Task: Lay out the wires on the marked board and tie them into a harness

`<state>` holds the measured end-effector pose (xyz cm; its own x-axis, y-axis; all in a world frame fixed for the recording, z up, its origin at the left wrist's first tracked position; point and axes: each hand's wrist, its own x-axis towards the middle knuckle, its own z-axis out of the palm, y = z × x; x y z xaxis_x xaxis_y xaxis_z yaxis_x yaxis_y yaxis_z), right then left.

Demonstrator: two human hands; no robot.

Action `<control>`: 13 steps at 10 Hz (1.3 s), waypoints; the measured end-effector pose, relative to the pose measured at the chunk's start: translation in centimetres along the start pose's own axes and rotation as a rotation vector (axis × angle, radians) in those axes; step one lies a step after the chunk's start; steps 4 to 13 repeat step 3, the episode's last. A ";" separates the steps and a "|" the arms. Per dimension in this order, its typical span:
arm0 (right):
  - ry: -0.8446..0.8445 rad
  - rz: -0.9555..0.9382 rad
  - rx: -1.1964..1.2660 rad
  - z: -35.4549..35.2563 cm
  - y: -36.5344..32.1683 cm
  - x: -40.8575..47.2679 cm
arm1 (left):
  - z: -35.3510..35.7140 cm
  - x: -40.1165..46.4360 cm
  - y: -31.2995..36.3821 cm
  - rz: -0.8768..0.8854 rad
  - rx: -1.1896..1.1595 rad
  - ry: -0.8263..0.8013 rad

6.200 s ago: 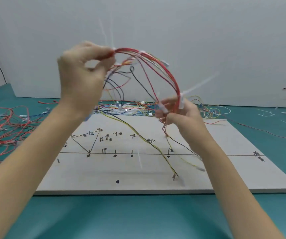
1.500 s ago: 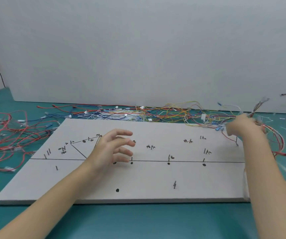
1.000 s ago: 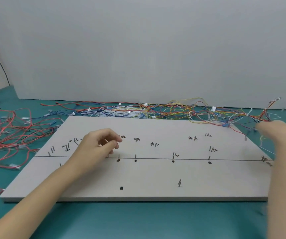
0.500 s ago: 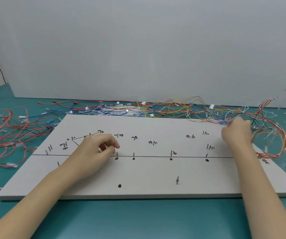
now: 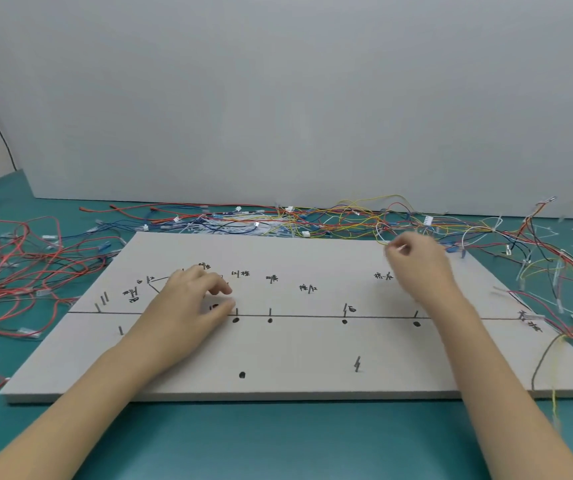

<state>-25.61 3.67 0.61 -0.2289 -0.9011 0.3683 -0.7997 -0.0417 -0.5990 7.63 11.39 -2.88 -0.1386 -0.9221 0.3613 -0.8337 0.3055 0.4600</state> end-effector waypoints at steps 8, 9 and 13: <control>-0.428 -0.147 -0.244 2.6 -1.8 -4.2 | 0.5 -0.1 0.4 -0.235 0.315 0.099; -0.428 -0.147 -0.244 2.6 -1.8 -4.2 | 0.5 -0.1 0.4 -0.235 0.315 0.099; -0.428 -0.147 -0.244 2.6 -1.8 -4.2 | 0.5 -0.1 0.4 -0.235 0.315 0.099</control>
